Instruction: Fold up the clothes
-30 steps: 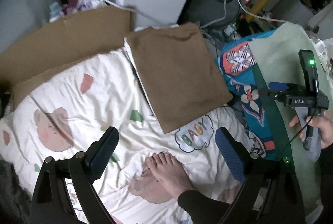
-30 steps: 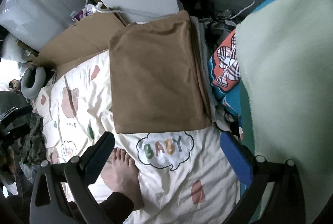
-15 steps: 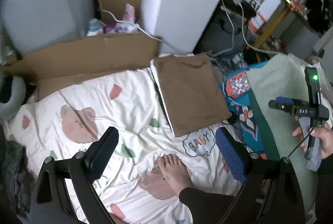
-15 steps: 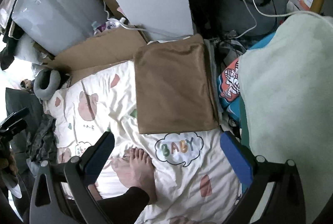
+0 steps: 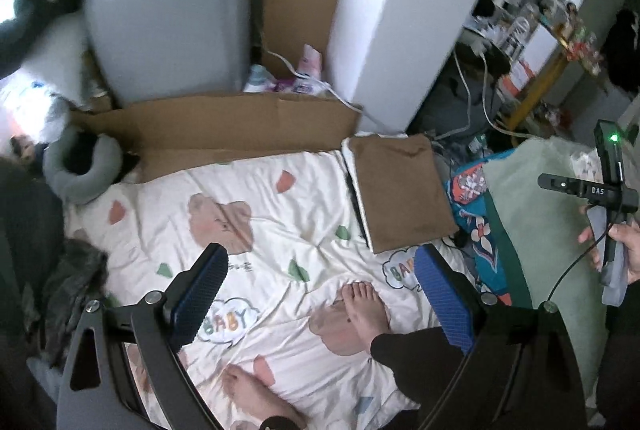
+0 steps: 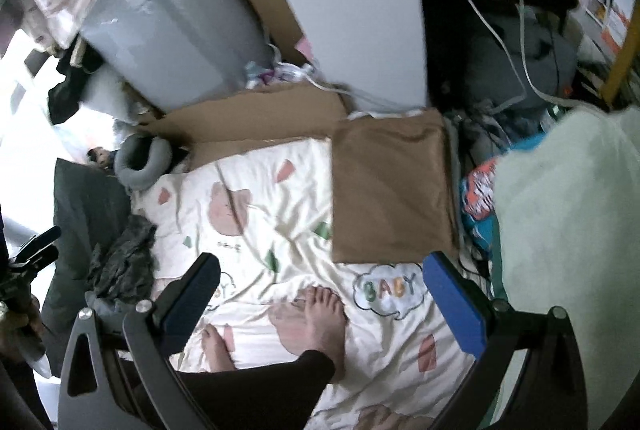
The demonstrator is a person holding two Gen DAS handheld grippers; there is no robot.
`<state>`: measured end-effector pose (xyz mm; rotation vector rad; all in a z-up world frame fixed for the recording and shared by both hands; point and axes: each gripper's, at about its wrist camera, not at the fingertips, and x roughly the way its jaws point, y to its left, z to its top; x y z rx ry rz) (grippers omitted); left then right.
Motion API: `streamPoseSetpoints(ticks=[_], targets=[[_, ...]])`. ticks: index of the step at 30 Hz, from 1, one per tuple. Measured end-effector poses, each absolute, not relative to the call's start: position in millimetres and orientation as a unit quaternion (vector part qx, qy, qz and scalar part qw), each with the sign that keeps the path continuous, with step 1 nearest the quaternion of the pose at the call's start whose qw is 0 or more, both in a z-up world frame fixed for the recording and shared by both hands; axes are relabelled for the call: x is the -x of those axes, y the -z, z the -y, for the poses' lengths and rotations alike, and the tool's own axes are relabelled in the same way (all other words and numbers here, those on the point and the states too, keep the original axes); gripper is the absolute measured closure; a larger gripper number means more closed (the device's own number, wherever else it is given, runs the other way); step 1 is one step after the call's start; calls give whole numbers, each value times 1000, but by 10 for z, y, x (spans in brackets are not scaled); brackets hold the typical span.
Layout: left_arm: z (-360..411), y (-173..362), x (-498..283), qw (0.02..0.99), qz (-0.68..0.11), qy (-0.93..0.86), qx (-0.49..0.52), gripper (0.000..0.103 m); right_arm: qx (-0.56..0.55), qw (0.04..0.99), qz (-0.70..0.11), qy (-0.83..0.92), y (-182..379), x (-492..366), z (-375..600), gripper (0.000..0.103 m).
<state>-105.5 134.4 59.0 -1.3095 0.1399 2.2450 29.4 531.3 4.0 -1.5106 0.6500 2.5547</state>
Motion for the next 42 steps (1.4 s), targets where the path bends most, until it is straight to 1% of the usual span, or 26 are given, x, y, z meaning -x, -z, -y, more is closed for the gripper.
streamPoseSetpoints(ticks=[8,12,19,22,24,31,35,42], targets=[[-498,-1080,807,213,-29,-856,470,9,465,-1,-182,-866,-749,-191,-4715,1],[-104,-1291,698,186,-21,-868,461,9,456,-20,-166,-874,-978,-109,-4410,1],[464,-1421,556,148,18,-879,452,9,445,-60,-147,-882,-1351,22,-3932,1],[640,-1424,494,132,24,-882,452,9,433,-72,-132,-889,-1541,89,-3748,1],[742,-1423,440,124,28,-883,452,9,426,-83,-136,-891,-1637,125,-3651,1],[1131,-1376,265,85,49,-887,451,9,429,-96,-137,-888,-1627,163,-3458,1],[1300,-1263,151,61,63,-887,453,9,444,-74,-135,-883,-1384,130,-3404,1],[1395,-930,-83,8,117,-882,456,9,469,-41,-121,-874,-906,17,-3234,1]])
